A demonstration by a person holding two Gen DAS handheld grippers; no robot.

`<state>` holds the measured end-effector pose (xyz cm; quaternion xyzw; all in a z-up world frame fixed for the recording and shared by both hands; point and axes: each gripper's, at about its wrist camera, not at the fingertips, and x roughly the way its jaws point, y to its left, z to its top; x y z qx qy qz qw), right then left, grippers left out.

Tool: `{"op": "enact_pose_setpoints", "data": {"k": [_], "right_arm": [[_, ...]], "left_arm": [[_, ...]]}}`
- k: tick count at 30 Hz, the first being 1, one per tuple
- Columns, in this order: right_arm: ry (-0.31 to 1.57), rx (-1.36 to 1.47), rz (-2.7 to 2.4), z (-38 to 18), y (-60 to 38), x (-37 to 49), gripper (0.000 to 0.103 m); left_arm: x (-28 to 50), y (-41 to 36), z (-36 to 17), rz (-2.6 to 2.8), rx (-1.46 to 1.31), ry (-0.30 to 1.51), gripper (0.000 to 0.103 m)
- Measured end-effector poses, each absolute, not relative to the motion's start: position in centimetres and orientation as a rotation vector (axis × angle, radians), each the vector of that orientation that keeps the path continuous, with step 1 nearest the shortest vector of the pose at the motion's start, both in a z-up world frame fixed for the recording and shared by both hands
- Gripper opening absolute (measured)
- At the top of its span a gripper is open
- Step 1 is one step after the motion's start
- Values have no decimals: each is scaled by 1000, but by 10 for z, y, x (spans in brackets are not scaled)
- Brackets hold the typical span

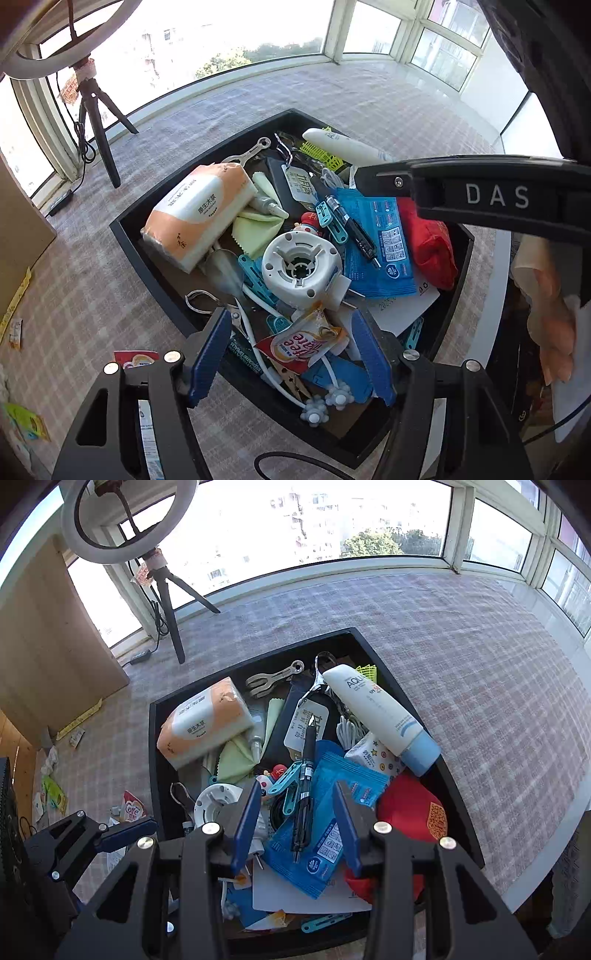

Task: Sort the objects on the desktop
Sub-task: 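Move the left gripper to the TOG card package while the right approaches another Coffee-mate sachet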

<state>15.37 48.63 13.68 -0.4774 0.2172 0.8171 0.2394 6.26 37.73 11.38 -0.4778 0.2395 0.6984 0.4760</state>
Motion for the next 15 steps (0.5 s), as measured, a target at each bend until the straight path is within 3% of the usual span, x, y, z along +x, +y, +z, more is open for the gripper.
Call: {"op": "enact_pose_setpoints", "data": {"k": [13, 15], "right_arm": [[441, -1530, 2507, 136, 408, 84, 40], [378, -1602, 2563, 132, 385, 70, 45]], "left_arm": [[-7, 234, 71, 1977, -1430, 509, 69], [-12, 215, 59, 2000, -1496, 477, 72]]}}
